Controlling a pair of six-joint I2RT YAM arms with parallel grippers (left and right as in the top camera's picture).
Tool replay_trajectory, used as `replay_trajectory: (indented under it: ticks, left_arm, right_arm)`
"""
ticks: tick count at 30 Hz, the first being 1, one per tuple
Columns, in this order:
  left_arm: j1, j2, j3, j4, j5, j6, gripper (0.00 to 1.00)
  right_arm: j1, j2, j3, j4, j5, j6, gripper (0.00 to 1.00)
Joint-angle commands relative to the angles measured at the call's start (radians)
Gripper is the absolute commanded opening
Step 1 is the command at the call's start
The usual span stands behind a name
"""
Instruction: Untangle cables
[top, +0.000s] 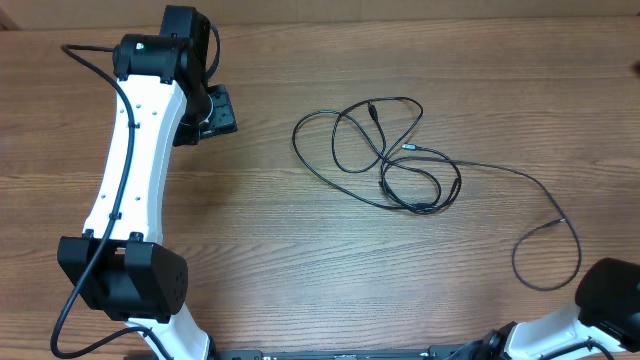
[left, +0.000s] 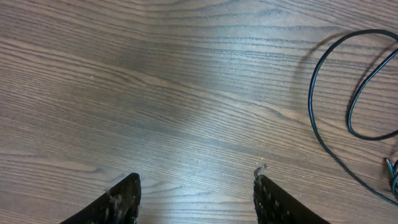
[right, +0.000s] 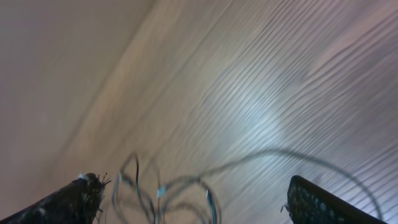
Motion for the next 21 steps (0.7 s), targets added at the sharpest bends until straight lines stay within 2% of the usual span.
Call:
replay_trajectory:
  ticks: [1,6,11,17,21]
  left_arm:
    - [-0.003,0.002,-0.003,0.000,0.006,-0.010,0.58]
    - [-0.003,0.002,-0.003,0.000,0.006,-0.010,0.59]
    - [-0.003,0.002,-0.003,0.002,0.005,-0.010,0.59]
    - [-0.003,0.002,-0.003,0.002,0.006,-0.010,0.59]
    - [-0.003,0.002,-0.003,0.002,0.006,-0.010,0.60]
  right_arm:
    - [0.071,0.003,-0.071,-0.007,-0.055,-0.065,0.94]
    - [0.180,0.003,-0.231,0.030,-0.055,-0.065,0.94]
    - [0.282,0.003,-0.404,0.137,-0.031,-0.049,0.93]
    - [0.364,0.003,-0.582,0.258,0.196,0.162,0.93]
    - [0.380,0.003,-0.690,0.360,0.229,0.268,0.90]
